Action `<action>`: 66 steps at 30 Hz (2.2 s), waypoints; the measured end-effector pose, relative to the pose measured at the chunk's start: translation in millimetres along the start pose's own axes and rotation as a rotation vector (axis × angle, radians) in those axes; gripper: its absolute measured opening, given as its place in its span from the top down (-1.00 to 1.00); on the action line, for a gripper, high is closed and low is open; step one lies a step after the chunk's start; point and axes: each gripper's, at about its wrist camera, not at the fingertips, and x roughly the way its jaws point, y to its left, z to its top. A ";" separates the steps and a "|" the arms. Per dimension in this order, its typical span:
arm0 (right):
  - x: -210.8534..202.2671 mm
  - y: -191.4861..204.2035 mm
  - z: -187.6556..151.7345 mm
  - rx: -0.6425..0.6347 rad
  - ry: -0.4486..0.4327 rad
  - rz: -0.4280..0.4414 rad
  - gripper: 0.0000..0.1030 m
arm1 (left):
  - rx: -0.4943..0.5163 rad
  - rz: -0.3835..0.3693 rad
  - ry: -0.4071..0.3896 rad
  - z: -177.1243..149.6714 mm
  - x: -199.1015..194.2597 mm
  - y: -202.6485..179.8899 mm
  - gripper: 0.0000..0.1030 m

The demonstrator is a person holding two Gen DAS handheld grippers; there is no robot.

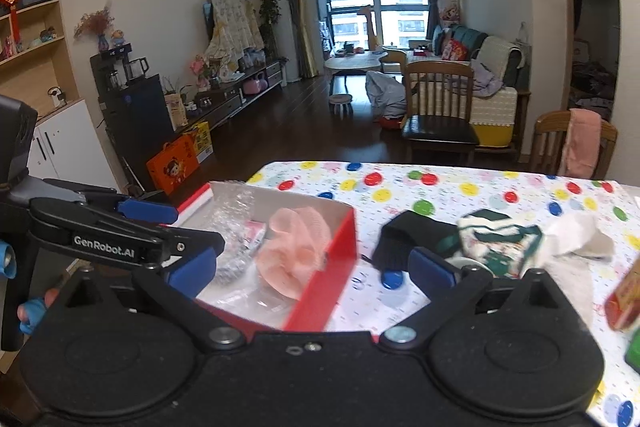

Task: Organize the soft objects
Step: 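Move both tools back over the table toward the black mask and yellow cloth, then grasp the black face mask with the left tool while the right tool grasps the yellow cloth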

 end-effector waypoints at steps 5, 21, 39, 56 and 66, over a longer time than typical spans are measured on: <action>-22.2 -31.9 -15.2 0.028 0.008 -0.029 -0.99 | 0.011 -0.048 0.003 -2.6 10.6 -31.8 -0.68; -58.2 -146.0 -65.4 0.078 0.074 -0.131 -0.99 | 0.019 -0.052 0.082 40.4 100.6 -89.5 -1.00; -22.2 -232.2 -103.3 0.122 0.226 -0.202 -0.99 | -0.108 0.094 0.281 130.5 274.7 -36.3 -1.00; 53.0 -269.9 -123.0 0.049 0.366 -0.202 -0.88 | -0.293 0.210 0.403 113.5 375.7 1.3 -1.00; 70.7 -281.4 -134.4 -0.011 0.419 -0.217 -0.61 | -0.426 0.252 0.398 96.0 388.5 19.2 -1.00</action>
